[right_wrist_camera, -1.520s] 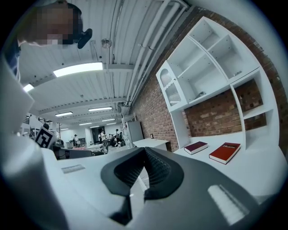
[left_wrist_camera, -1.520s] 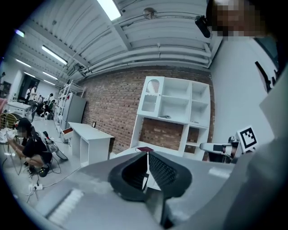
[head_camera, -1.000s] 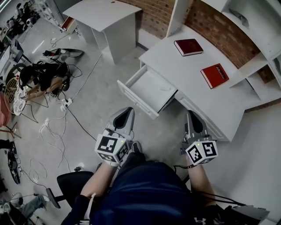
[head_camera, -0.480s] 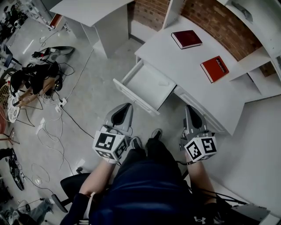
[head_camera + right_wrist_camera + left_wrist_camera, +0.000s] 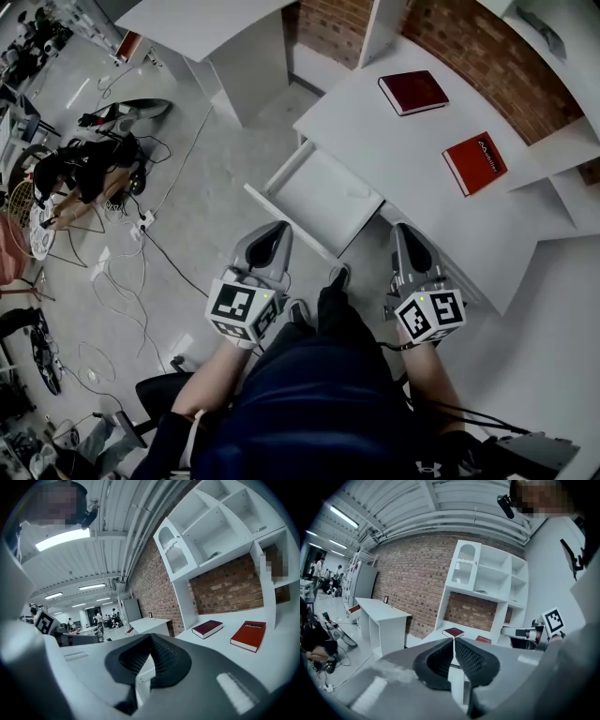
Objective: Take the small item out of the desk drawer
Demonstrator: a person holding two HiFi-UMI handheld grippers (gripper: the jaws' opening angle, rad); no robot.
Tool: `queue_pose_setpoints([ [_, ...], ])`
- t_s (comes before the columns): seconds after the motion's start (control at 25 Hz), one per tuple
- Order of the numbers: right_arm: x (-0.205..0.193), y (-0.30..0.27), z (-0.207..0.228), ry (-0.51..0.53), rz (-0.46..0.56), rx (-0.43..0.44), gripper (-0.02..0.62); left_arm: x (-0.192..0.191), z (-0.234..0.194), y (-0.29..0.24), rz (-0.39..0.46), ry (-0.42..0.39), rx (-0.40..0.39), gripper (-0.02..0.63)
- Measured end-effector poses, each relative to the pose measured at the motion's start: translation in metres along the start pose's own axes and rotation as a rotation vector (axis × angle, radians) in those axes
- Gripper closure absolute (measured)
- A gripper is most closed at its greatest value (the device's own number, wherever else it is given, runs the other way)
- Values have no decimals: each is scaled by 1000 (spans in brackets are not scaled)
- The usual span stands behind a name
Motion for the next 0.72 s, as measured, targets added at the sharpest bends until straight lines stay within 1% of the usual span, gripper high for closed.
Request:
queue_pose_setpoints([
  [0.12, -4, -19, 21, -18, -11, 20, 594, 2, 3, -29, -7, -4, 4, 592],
  [0.28, -11, -36, 42, -45, -30, 41, 593, 3, 10, -65, -47, -9, 23, 592],
  [0.44, -18, -49, 67, -73, -41, 50, 594, -8, 13, -96, -90, -33, 23, 592],
  [0.56, -19, -55, 82, -88, -41, 54, 593, -18, 12, -112, -118, -45, 28, 592],
  [0.72, -22, -60, 91, -104, -51, 57, 594, -24, 9, -125, -146, -52, 39, 592],
])
Point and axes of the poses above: the fingertips, and each gripper's own axes: y backward along the fingers, z to its right, x out of its top, the point moved 2 cm from there along y, backward along the fingers, and after that the axes turned 11 degrees about y, right-handed, at the moved point
